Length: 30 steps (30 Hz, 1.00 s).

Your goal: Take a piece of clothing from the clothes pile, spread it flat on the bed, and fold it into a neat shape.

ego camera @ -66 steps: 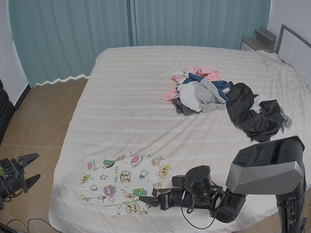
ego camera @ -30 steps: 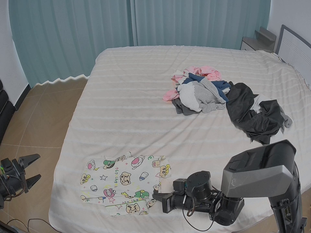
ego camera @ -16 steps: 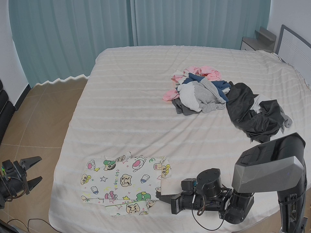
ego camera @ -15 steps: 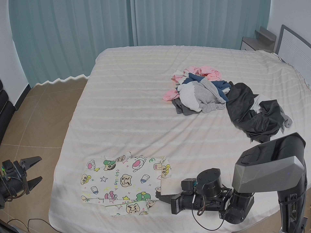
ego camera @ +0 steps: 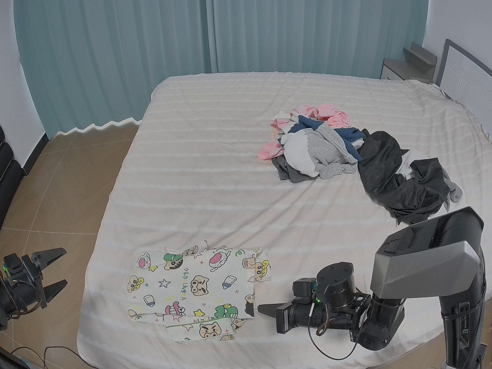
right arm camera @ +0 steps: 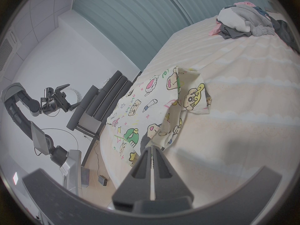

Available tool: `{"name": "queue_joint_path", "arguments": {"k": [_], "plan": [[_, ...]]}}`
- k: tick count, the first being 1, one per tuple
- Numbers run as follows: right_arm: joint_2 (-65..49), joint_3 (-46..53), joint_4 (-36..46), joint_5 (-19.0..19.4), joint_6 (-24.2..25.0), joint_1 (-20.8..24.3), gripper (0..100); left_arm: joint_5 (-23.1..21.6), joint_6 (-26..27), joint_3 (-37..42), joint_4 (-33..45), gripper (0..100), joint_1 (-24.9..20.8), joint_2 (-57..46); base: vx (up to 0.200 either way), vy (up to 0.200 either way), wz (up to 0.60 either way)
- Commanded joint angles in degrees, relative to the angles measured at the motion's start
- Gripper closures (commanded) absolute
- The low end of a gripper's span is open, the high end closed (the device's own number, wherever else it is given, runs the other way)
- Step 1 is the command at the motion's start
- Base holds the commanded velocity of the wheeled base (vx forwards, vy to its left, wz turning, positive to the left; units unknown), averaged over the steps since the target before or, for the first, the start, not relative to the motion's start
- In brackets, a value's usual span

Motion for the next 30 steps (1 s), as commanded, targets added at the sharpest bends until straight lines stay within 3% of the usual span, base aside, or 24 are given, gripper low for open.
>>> {"name": "queue_joint_path", "arguments": {"k": [1, 2, 3, 5, 9, 12, 15, 17, 19, 25, 30], "plan": [[-0.5, 0.3, 0.0, 0.0, 0.0, -0.7, 100, 0.1, 0.1, -0.5, -0.1, 0, -0.1, 1.0, 0.0, 0.0, 0.0], [-0.9, 0.2, 0.0, 0.0, 0.0, -0.9, 100, 0.2, 0.0, -1.0, -0.1, 0, -0.4, 1.2, 0.0, 0.0, 0.0], [-1.4, 0.0, 0.0, 0.0, 0.0, -1.1, 0, 0.4, 0.0, -1.7, -0.1, 0, -1.2, 1.3, 0.0, 0.0, 0.0], [-2.3, -0.4, 0.2, 0.0, 0.1, -1.8, 0, 1.8, -0.2, -3.3, 0.5, 0, -6.1, 1.3, 0.0, 0.0, 0.0], [-2.6, -1.8, 2.3, -0.1, 0.4, -2.5, 0, 13.4, 0.1, -7.0, 1.8, 0, -16.5, 3.8, 0.0, 0.0, 0.0], [-2.3, -3.2, 4.2, -0.1, 0.8, -3.1, 0, 14.4, 1.7, -11.8, 3.1, 0, -18.4, 10.0, 0.0, 0.0, 0.0], [-1.8, -5.0, 6.7, -0.4, 0.9, -3.1, 0, 16.6, 10.9, -16.2, 5.2, 0, -18.3, 18.9, 0.0, 0.0, 0.0], [-1.8, -5.5, 7.2, -0.6, 0.9, -3.0, 0, 22.9, 20.4, -17.2, 5.1, 0, -18.4, 25.0, 0.0, 0.0, 0.0], [-2.1, -5.7, 7.3, -0.7, 0.9, -2.9, 0, 26.5, 27.0, -17.3, 4.5, 0, -18.4, 29.6, 0.0, 0.0, 0.0], [-0.5, -7.3, 7.7, -0.8, 0.8, -2.3, 0, 15.1, 30.1, -17.5, 0.0, 0, -18.9, 37.7, 0.0, 0.0, 0.0], [0.3, -10.5, 11.9, -1.0, 0.8, -2.3, 0, 14.4, 31.4, -19.0, -2.8, 0, -21.5, 43.6, 0.0, 0.0, 0.0]]}}
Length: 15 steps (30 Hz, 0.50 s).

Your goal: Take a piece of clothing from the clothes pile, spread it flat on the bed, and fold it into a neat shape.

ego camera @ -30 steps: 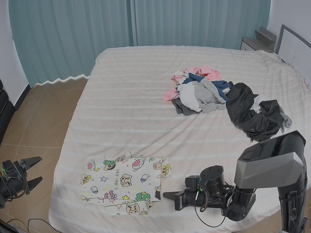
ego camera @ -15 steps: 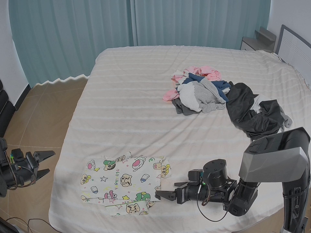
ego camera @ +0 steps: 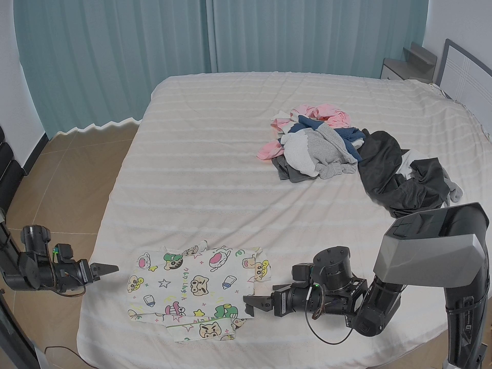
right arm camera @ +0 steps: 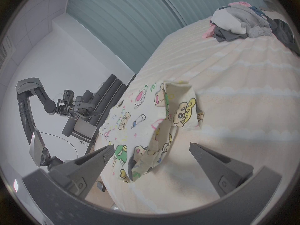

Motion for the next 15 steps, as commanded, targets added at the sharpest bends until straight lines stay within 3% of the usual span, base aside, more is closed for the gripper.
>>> {"name": "queue_joint_path", "arguments": {"k": [1, 8, 15], "plan": [[1.6, -4.4, 5.0, -0.2, 0.1, 0.2, 0, -1.8, 1.6, -2.4, -3.1, 0, -3.1, 11.4, 0.0, 0.0, 0.0], [3.2, -8.5, 7.7, -0.3, 1.2, 1.4, 0, -3.3, -0.1, -3.2, -3.4, 0, -8.2, 13.0, 0.0, 0.0, 0.0], [5.7, -10.7, 8.0, -1.5, 1.9, 3.1, 0, -3.1, -0.1, -3.5, -4.5, 0, -9.6, 13.7, 0.0, 0.0, 0.0]]}}
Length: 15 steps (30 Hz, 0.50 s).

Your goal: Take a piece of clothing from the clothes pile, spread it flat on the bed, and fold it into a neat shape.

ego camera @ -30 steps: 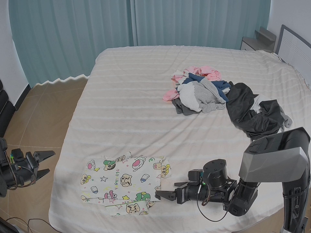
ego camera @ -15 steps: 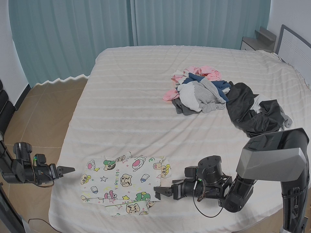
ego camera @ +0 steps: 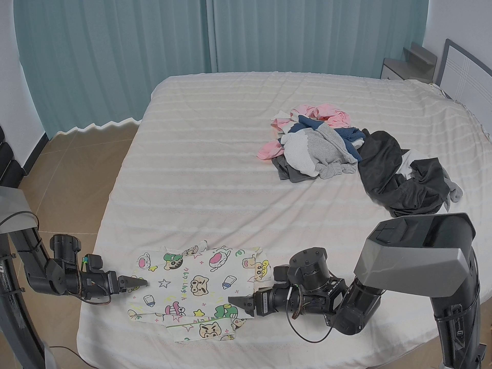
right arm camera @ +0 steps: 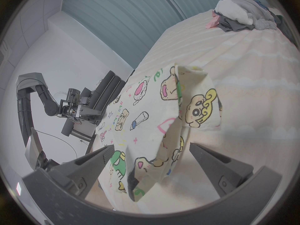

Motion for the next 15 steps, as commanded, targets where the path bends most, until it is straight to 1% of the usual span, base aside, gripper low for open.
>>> {"name": "queue_joint_path", "arguments": {"k": [1, 8, 9, 15], "plan": [[2.1, -1.4, 0.5, -0.2, 0.1, 0.7, 0, 0.0, 0.0, -0.3, -0.1, 0, -1.4, 1.1, 0.0, 0.0, 0.0], [2.1, -0.9, 0.6, -1.4, 0.2, 1.0, 0, 0.0, -0.4, -0.7, -0.3, 0, -4.0, 1.5, 0.0, 0.0, 0.0], [2.5, -1.1, 0.6, -1.4, 0.2, 1.1, 0, 0.0, -1.3, -0.8, -0.4, 0, -4.3, 1.5, 0.0, 0.0, 0.0], [5.5, -4.0, 0.5, -2.4, 0.2, 2.2, 0, 0.0, -2.3, -1.1, -0.5, 0, -4.7, 1.5, 0.0, 0.0, 0.0]]}}
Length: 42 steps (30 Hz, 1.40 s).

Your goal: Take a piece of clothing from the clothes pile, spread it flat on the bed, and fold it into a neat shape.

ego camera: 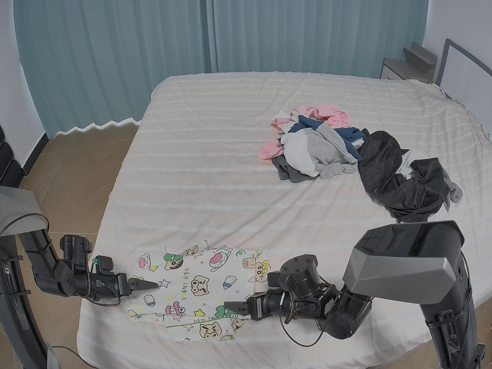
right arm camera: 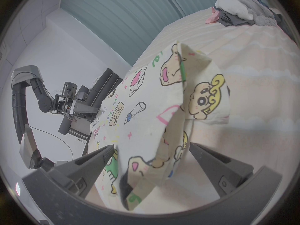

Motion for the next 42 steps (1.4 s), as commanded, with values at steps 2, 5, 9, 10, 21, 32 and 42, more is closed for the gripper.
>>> {"name": "queue_joint_path", "arguments": {"k": [2, 5, 9, 10, 21, 32, 42], "plan": [[3.0, -2.5, -0.3, -1.1, 0.0, 1.3, 0, 0.0, -0.7, -0.1, 0.0, 0, -0.5, -0.1, 0.0, 0.0, 0.0], [3.0, -3.2, -0.5, -1.4, 0.0, 1.9, 0, 0.0, -1.2, -0.2, 0.0, 0, -0.6, -0.1, 0.0, 0.0, 0.0], [2.7, -5.2, -0.5, -2.1, 0.0, 2.7, 0, 0.2, -2.6, -0.2, -0.7, 0, -2.0, -0.1, 0.0, 0.0, 0.0], [2.8, -5.3, -0.5, -2.1, 0.0, 2.9, 0, 0.4, -3.2, -0.3, -1.0, 0, -2.2, -0.1, 0.0, 0.0, 0.0], [5.1, -7.7, -0.6, -5.2, 0.3, 3.0, 100, 4.7, -9.5, -0.4, -4.5, 100, -4.6, -0.1, 0.0, 0.0, 0.0], [1.7, -4.8, -4.1, -6.9, 0.4, 2.9, 100, 5.1, -12.6, 0.3, -4.7, 100, -5.2, -2.0, 0.0, 0.0, 0.0], [-4.9, -1.0, -6.1, -6.9, 1.8, 2.9, 100, 5.4, -23.3, 1.4, -4.7, 100, -6.4, -11.1, 0.0, 0.0, 0.0]]}}
